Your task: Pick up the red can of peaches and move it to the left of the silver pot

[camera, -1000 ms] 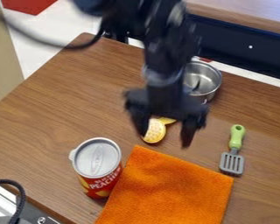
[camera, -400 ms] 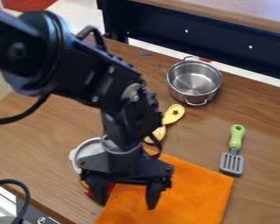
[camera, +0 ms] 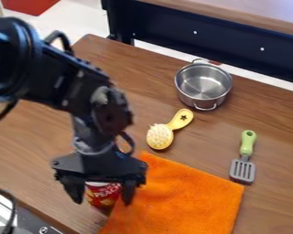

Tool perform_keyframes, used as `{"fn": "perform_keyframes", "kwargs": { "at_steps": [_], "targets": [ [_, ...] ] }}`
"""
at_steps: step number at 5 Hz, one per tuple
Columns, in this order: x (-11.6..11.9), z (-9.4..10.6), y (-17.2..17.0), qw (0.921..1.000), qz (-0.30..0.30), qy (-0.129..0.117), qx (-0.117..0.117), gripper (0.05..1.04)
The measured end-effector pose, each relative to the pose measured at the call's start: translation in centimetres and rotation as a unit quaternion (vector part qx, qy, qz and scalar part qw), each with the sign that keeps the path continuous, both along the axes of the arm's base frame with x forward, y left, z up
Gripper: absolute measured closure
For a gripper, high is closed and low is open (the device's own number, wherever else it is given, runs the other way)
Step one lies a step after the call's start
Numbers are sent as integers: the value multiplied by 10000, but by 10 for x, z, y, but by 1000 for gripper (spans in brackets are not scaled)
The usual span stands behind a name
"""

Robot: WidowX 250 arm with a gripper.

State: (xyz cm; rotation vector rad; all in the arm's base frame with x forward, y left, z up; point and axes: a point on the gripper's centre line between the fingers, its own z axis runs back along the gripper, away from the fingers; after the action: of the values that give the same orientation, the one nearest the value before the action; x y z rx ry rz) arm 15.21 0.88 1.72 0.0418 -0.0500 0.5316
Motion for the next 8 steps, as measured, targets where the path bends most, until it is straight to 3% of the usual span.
{"fn": "perform_keyframes", "kwargs": {
  "at_steps": [2, 3, 4, 6, 8],
  "targets": [
    [19, -10, 20, 9997, 248, -14, -80, 84],
    [37, -6, 29, 9995, -304, 19, -105, 84],
    [53, -5, 38, 9978, -591, -279, 100, 84],
    [111, -11, 66, 9958, -517, -688, 299, 84],
    [159, -1, 77, 9947, -293, -961, 233, 84]
  ]
}}
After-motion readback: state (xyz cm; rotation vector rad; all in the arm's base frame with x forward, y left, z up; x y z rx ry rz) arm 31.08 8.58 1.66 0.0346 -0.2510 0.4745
